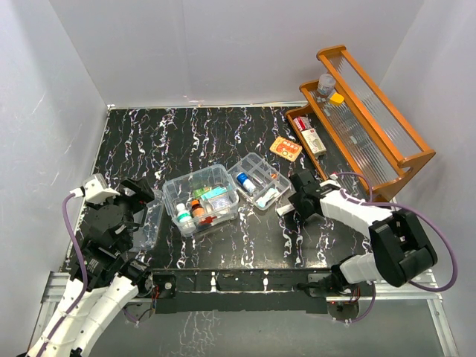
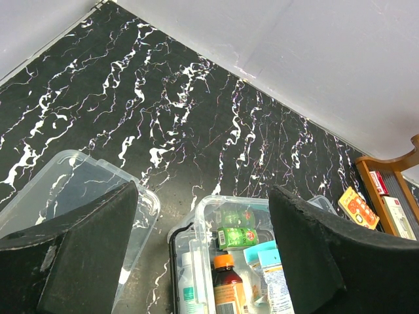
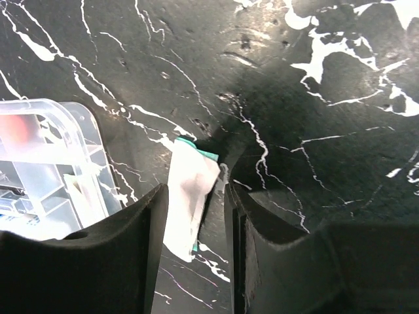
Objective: Organize the medicine kit
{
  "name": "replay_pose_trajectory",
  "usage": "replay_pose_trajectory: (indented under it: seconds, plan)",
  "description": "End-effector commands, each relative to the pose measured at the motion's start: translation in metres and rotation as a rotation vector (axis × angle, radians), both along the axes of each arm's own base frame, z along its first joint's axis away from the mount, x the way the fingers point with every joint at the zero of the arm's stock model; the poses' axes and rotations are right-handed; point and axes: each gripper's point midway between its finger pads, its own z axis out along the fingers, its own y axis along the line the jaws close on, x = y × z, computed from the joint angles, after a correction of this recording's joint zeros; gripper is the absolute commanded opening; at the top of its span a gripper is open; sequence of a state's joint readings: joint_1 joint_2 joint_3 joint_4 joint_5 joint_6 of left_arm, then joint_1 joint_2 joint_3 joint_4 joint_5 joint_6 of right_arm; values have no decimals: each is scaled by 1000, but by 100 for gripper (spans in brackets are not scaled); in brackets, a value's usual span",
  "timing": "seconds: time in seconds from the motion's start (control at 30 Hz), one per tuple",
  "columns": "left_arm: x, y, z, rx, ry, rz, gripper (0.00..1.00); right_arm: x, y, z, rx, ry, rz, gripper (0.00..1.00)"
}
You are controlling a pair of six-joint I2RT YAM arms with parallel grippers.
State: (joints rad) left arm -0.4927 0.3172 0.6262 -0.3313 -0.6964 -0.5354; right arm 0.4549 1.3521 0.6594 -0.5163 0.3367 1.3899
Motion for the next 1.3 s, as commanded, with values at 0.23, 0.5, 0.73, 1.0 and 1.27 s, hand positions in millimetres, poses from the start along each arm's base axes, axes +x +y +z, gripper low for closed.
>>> replay_pose_trajectory:
  seconds: [0.23,0.5,0.73,1.0,1.27]
  plan:
    - [-1,4,11,-4,-18,21,80,28,3,11,-10,-63,-27,33]
    - [-1,4,10,-3,-17,21,80,37,0,18,-46,-159,29,12]
    - [-1,4,10,-3,-15,22,80,39,-1,25,-60,-185,55,0]
    - [-1,4,10,-3,-14,21,80,44,2,55,-33,-274,82,0]
    - [0,3,10,-3,-13,17,80,50,19,93,61,-371,126,0]
